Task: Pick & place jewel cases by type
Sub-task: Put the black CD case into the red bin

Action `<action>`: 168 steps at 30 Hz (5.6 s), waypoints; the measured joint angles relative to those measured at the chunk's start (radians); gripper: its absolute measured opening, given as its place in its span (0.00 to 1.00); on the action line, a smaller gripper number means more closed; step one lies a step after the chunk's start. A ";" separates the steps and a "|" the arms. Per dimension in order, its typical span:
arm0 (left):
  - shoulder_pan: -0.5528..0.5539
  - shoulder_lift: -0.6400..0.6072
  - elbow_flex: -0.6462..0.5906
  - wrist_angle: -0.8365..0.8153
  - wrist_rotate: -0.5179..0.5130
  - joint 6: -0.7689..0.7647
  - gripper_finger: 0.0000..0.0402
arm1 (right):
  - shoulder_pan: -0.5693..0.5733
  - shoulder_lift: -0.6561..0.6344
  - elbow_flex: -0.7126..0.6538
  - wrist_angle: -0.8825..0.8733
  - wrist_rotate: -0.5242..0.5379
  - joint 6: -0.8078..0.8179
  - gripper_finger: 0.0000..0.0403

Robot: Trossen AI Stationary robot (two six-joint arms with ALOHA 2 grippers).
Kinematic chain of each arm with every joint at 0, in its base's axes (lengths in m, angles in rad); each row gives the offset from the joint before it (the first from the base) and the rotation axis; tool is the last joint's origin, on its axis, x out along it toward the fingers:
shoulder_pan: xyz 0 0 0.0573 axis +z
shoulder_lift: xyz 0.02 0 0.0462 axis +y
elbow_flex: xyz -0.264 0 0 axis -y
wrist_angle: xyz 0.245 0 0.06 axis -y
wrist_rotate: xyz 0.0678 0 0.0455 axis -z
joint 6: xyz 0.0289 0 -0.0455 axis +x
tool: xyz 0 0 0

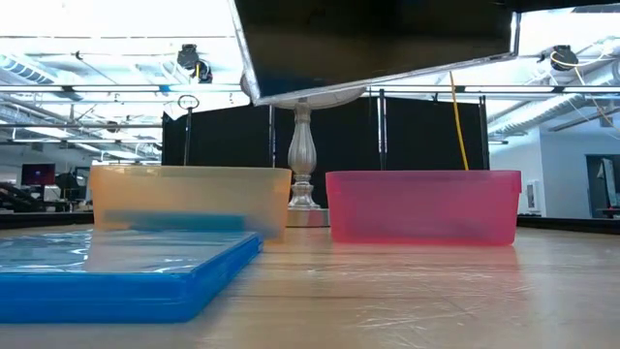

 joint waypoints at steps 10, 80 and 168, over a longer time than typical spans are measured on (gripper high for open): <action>-0.015 0.001 0.000 -0.010 -0.050 0.037 0.09 | -0.001 0.001 0.000 0.006 -0.033 0.106 0.14; -0.054 0.247 0.309 -0.089 -0.812 0.702 0.09 | -0.134 -0.207 -0.587 1.404 -0.358 0.499 0.56; -0.077 -0.036 0.308 -0.317 -0.049 -0.238 0.71 | -0.250 -0.280 0.122 -0.375 -0.654 0.302 0.04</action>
